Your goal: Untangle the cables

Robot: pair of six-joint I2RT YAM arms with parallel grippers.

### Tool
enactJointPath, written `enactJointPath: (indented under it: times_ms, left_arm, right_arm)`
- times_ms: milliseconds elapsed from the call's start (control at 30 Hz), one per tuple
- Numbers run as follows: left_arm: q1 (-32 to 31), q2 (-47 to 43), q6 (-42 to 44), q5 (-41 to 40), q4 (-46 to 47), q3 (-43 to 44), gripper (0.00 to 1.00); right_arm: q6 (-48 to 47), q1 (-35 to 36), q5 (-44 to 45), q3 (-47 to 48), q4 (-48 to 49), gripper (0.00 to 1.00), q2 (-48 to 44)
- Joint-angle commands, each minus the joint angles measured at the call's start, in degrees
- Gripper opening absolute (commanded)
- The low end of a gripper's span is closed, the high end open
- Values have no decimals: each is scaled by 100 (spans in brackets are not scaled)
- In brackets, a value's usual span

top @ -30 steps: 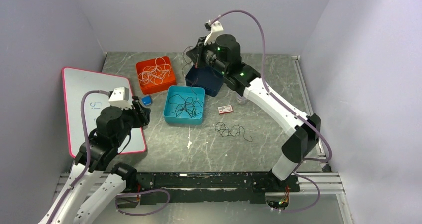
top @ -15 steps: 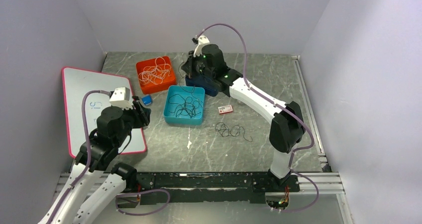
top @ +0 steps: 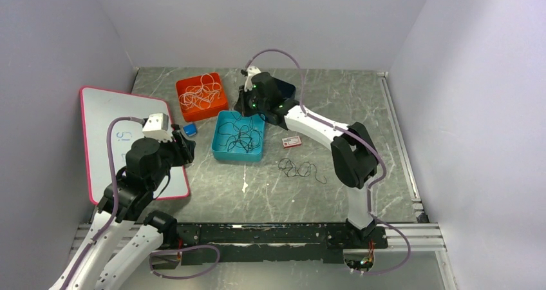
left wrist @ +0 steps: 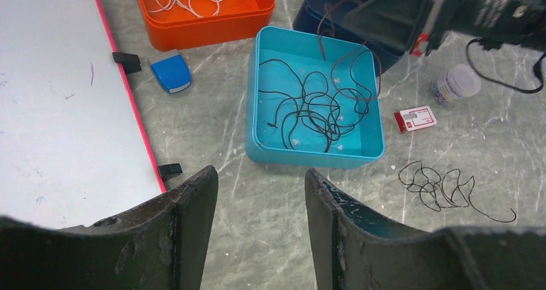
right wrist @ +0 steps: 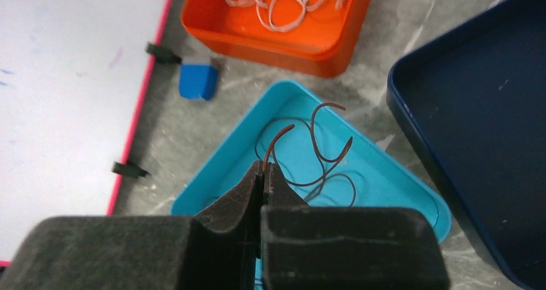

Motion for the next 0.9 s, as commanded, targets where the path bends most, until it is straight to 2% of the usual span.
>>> enactJointPath:
  times_ms: [0, 367, 433, 533, 600, 867]
  left_arm:
    - [39, -14, 92, 149, 178, -55, 57]
    - [39, -22, 119, 339, 223, -63, 56]
    - [39, -13, 121, 338, 217, -51, 56]
    - [39, -11, 119, 334, 206, -52, 56]
    - [40, -12, 119, 339, 206, -50, 57]
    - [41, 0, 224, 500, 276, -66, 58]
  right_arm:
    - [-204, 49, -62, -35, -160, 0, 219]
    - [-805, 218, -16, 643, -1134, 3, 1220]
    - [-910, 269, -7, 838, -1324, 8, 1354]
    - [-945, 335, 83, 857, -1246, 23, 1238]
    - [-926, 347, 117, 853, -1188, 29, 1111]
    - [-1084, 355, 358, 979, -1425, 41, 679]
